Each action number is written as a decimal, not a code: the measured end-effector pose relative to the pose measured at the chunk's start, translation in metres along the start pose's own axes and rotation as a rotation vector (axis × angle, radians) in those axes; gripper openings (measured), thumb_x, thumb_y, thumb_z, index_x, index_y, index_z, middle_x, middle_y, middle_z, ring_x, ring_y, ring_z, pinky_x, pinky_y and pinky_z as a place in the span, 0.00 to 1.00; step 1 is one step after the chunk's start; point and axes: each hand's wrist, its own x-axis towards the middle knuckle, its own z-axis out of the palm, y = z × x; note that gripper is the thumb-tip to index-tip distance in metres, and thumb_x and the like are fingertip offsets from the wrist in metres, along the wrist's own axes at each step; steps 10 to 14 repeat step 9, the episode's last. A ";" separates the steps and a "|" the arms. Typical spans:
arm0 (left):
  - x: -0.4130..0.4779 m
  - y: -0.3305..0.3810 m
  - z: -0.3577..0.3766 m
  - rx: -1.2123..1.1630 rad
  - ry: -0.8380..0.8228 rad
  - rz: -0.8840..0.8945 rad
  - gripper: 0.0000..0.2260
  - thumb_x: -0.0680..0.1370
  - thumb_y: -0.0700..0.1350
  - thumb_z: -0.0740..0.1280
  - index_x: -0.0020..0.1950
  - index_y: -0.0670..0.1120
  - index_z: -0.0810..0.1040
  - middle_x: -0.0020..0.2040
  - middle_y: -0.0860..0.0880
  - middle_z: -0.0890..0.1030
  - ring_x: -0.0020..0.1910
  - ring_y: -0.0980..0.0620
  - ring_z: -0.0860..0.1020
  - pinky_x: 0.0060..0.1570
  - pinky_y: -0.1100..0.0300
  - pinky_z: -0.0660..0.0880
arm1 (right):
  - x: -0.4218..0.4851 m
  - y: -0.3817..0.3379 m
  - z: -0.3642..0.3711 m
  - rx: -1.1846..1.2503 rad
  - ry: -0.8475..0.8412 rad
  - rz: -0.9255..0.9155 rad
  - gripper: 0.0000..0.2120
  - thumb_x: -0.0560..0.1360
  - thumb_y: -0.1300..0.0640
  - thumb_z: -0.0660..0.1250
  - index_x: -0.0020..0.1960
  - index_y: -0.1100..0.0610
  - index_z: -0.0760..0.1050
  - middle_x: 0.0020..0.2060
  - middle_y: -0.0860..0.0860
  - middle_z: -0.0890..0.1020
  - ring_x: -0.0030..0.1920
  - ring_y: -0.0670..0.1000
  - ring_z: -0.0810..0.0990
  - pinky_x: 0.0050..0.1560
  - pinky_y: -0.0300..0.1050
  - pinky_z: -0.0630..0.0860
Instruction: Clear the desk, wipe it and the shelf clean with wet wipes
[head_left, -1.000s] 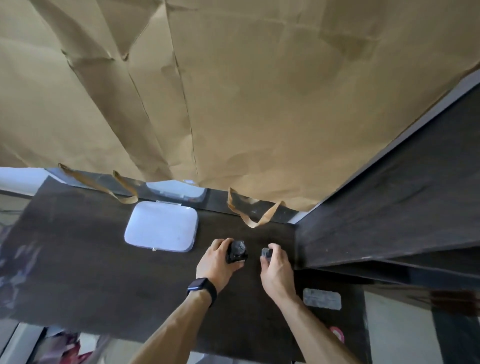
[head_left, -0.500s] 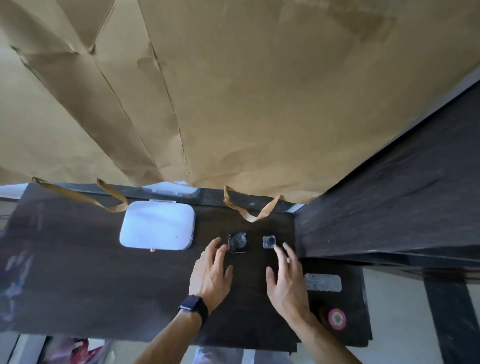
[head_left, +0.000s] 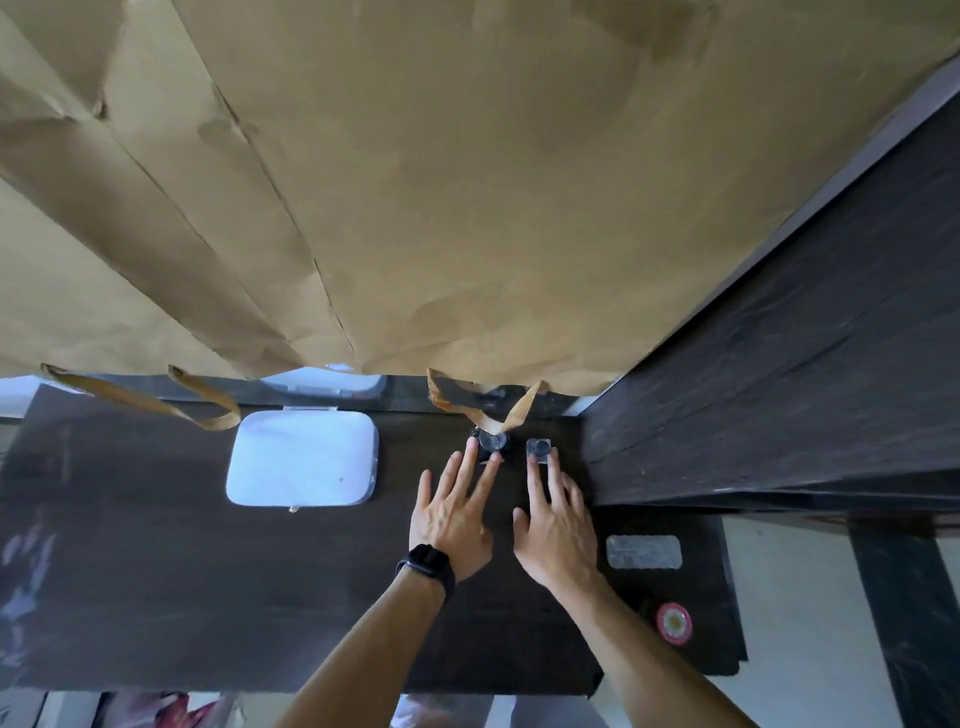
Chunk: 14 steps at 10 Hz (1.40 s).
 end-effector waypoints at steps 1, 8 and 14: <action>0.012 0.004 -0.005 -0.001 -0.014 0.007 0.43 0.74 0.49 0.63 0.80 0.57 0.38 0.80 0.51 0.32 0.80 0.48 0.43 0.77 0.43 0.49 | 0.016 0.002 -0.005 0.033 -0.018 0.032 0.38 0.77 0.49 0.65 0.81 0.53 0.51 0.81 0.55 0.49 0.70 0.58 0.68 0.68 0.52 0.70; -0.071 0.039 -0.031 -0.066 0.025 -0.203 0.26 0.80 0.51 0.59 0.79 0.54 0.59 0.79 0.50 0.59 0.79 0.47 0.54 0.74 0.50 0.55 | -0.071 0.073 -0.074 0.227 -0.029 -0.243 0.20 0.81 0.52 0.61 0.73 0.47 0.70 0.72 0.45 0.72 0.76 0.46 0.62 0.71 0.30 0.50; -0.094 0.066 -0.031 -0.069 0.078 -0.182 0.27 0.80 0.51 0.59 0.79 0.54 0.59 0.79 0.50 0.59 0.79 0.47 0.53 0.75 0.51 0.54 | -0.089 0.093 -0.105 0.198 0.064 -0.322 0.18 0.81 0.50 0.62 0.71 0.47 0.73 0.71 0.43 0.73 0.76 0.45 0.61 0.71 0.31 0.49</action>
